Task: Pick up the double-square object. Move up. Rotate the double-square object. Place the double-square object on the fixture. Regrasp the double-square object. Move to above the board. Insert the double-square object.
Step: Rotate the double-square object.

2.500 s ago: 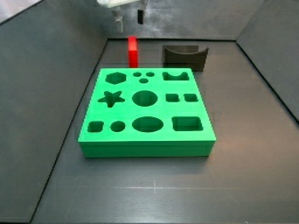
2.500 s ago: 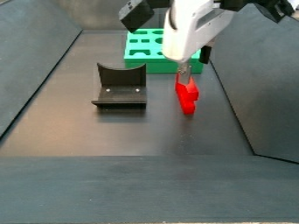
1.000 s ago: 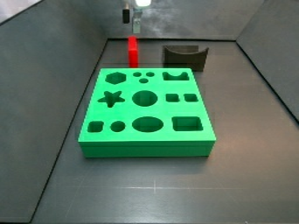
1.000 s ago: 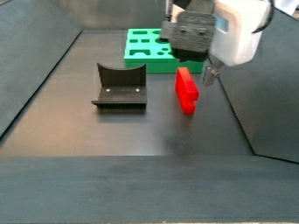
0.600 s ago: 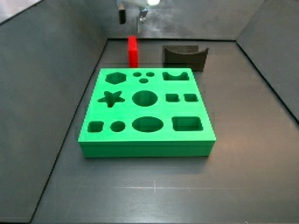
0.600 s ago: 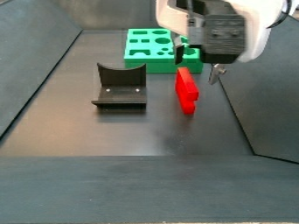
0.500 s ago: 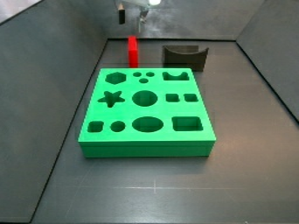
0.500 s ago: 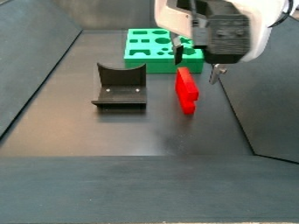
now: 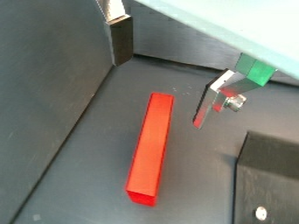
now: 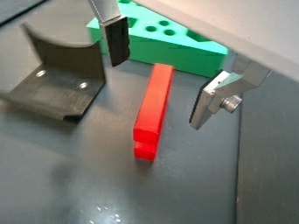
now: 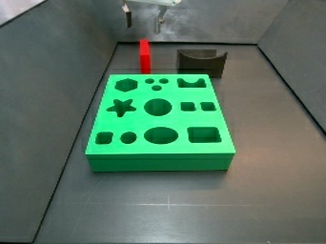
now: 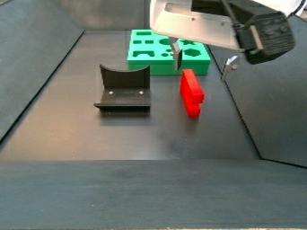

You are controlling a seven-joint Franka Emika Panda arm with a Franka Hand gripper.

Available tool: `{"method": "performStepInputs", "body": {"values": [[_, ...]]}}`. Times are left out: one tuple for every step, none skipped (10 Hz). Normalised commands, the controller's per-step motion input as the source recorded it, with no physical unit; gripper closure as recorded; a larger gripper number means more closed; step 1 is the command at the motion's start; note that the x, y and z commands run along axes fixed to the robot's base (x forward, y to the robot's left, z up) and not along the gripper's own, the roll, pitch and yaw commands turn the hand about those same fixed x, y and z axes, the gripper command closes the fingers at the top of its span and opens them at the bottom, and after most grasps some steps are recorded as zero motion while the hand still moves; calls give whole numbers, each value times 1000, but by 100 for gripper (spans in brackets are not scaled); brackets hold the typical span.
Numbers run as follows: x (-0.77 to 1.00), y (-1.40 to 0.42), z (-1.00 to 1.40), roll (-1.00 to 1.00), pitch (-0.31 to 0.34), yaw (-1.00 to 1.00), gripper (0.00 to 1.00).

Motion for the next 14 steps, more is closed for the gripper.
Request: {"method": "performStepInputs", "body": {"values": [[21, -2, -42, 2, 4, 1000, 0], [21, -2, -41, 2, 5, 1000, 0], [21, -2, -41, 3, 6, 1000, 0], [21, -2, -41, 4, 7, 948, 0], [21, -2, -41, 4, 7, 618, 0], [21, -2, -41, 4, 7, 411, 0], [22, -2, -40, 4, 7, 307, 0], [0, 0, -1000, 0, 0, 0, 0], [4, 1, -1000, 1, -7, -51, 0], [18, -1, -1000, -5, -33, -54, 0], [19, 1, -1000, -14, -36, -49, 0], [28, 4, -1000, -38, -46, -32, 0], [35, 5, -1000, -49, -50, -26, 0], [46, 12, -1000, -70, -50, -14, 0]]}}
